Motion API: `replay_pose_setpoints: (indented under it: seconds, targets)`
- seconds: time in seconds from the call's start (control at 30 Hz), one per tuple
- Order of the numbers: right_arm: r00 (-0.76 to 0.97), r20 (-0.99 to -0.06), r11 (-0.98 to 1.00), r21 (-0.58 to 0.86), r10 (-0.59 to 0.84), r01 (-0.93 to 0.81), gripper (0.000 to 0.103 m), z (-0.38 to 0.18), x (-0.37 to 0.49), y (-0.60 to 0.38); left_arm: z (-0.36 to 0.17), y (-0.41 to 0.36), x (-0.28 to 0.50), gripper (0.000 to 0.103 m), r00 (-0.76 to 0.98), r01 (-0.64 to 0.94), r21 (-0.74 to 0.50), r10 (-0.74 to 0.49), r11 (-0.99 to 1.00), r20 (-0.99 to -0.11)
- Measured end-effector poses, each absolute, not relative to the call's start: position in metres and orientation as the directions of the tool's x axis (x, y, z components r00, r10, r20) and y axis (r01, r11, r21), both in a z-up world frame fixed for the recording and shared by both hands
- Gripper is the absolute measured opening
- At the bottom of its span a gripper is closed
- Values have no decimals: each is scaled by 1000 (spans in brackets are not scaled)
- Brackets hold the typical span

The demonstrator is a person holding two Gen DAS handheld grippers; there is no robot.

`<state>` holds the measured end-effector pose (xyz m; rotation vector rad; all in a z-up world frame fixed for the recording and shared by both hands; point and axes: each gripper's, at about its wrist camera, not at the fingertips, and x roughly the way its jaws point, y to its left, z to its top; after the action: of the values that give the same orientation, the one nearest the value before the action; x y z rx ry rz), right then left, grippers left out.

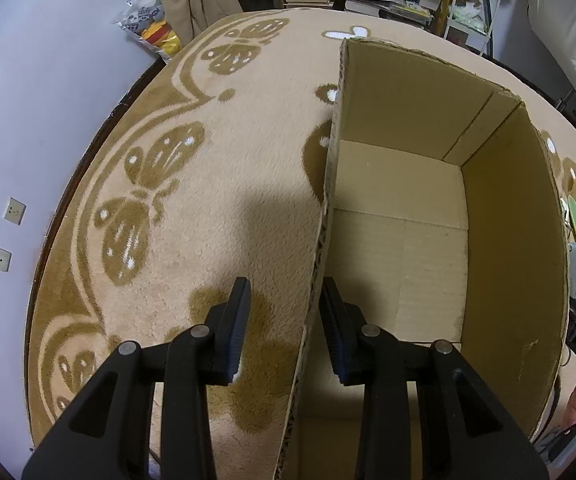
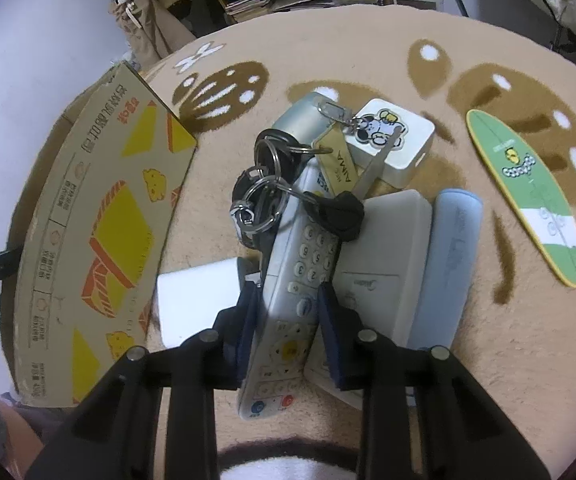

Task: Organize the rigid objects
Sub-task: 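Close the right gripper on the white remote control, then lift the white remote with the right gripper and carry it over the box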

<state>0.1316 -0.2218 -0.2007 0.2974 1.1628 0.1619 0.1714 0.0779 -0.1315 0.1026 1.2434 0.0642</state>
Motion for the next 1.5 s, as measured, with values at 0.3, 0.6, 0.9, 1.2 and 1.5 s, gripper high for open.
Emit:
replay_pose_setpoints:
  seconds: [0.3,0.6,0.9,1.2,1.5]
  targets:
    - [384,-910,984,179,155,27,36,-201,134,-205,-133,77,171,33,323,11,128,118,992,-939]
    - [353,-926,987,158,135,35,35,-202,142,-202,-133,69,169,16,327,47,127,105,991,-939]
    - [375,-917,985,167,139,44,23,-193,135,-205,-133,70,168,10,329,53,117,94,992,-940]
    - [407,-893,965,246,190,91,22,-178,122,-219,-133,71,169,10,327,50,110,88,993,-941]
    - [431,-877,950,289,213,118,22,-164,110,-226,-135,71,169,11,332,51,129,105,990,-937]
